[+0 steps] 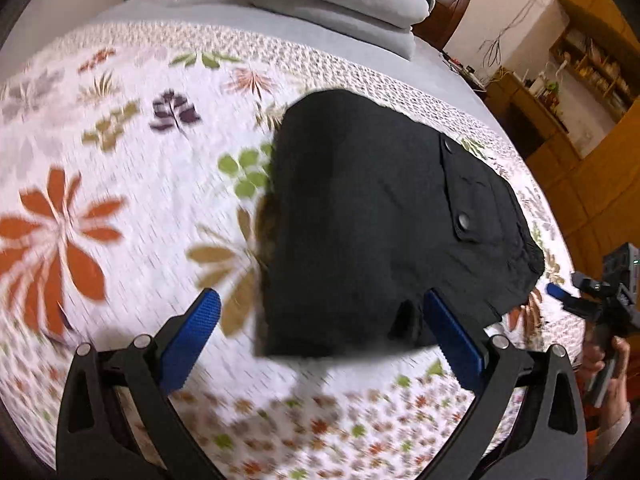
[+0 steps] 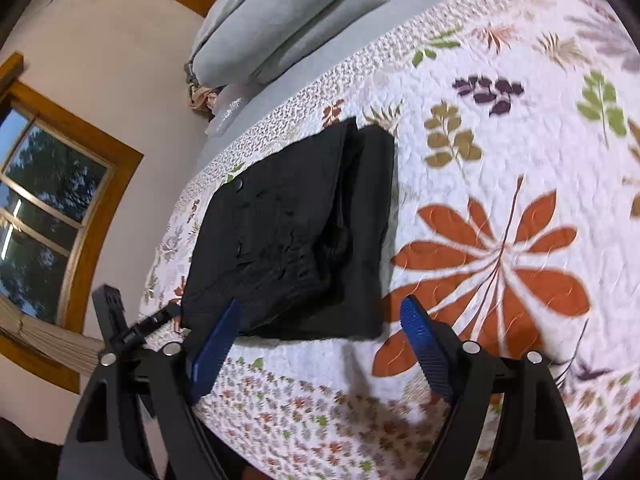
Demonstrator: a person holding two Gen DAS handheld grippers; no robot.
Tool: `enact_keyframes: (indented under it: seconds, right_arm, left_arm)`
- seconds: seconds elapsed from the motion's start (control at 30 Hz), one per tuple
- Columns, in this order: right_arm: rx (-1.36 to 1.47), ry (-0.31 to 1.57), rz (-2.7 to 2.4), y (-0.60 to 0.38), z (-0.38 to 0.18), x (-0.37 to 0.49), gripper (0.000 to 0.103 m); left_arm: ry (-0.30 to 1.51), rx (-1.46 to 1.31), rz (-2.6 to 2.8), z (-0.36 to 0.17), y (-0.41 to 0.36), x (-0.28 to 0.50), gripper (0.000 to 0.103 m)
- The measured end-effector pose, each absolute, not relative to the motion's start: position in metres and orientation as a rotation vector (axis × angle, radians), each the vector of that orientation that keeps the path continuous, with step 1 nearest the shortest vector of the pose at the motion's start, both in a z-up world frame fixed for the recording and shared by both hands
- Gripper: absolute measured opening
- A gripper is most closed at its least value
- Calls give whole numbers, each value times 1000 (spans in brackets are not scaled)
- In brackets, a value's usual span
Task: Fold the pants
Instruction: 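Lower the folded pants onto the quilt and open both grippers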
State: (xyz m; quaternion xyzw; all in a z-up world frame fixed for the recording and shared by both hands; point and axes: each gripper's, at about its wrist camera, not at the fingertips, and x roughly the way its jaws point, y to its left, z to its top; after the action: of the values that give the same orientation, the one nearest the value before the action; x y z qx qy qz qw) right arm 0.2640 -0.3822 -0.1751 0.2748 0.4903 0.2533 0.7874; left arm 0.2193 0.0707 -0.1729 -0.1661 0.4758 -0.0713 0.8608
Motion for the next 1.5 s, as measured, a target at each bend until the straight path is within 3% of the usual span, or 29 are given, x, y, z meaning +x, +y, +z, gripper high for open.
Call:
enact_keyframes:
  seconds: [0.33, 0.43, 0.57, 0.7, 0.8, 0.97, 1.33, 1.5]
  right_arm:
    - [699, 1134, 542, -358, -224, 283, 85]
    - [666, 1126, 537, -353, -226, 282, 73]
    - [575, 1105, 549, -351, -217, 269, 45]
    - [562, 1104, 541, -352, -219, 268, 39]
    - [587, 1112, 539, -354, -222, 271, 46]
    - [609, 1060, 497, -368, -201, 259, 74]
    - [345, 874, 356, -341, -105, 208, 87]
    - [265, 852, 370, -319, -84, 188, 87]
  left_arm:
    - [1016, -466, -118, -201, 57, 224, 101]
    - [1023, -383, -120, -198, 42, 234, 101]
    - [1005, -304, -124, -190, 33, 236, 101]
    - [990, -265, -134, -187, 29, 234, 101]
    - [978, -235, -119, -181, 28, 230, 100]
    - [946, -201, -99, -158, 30, 220, 101]
    - [853, -197, -88, -98, 21, 180, 101]
    - [833, -189, -86, -81, 13, 169, 101]
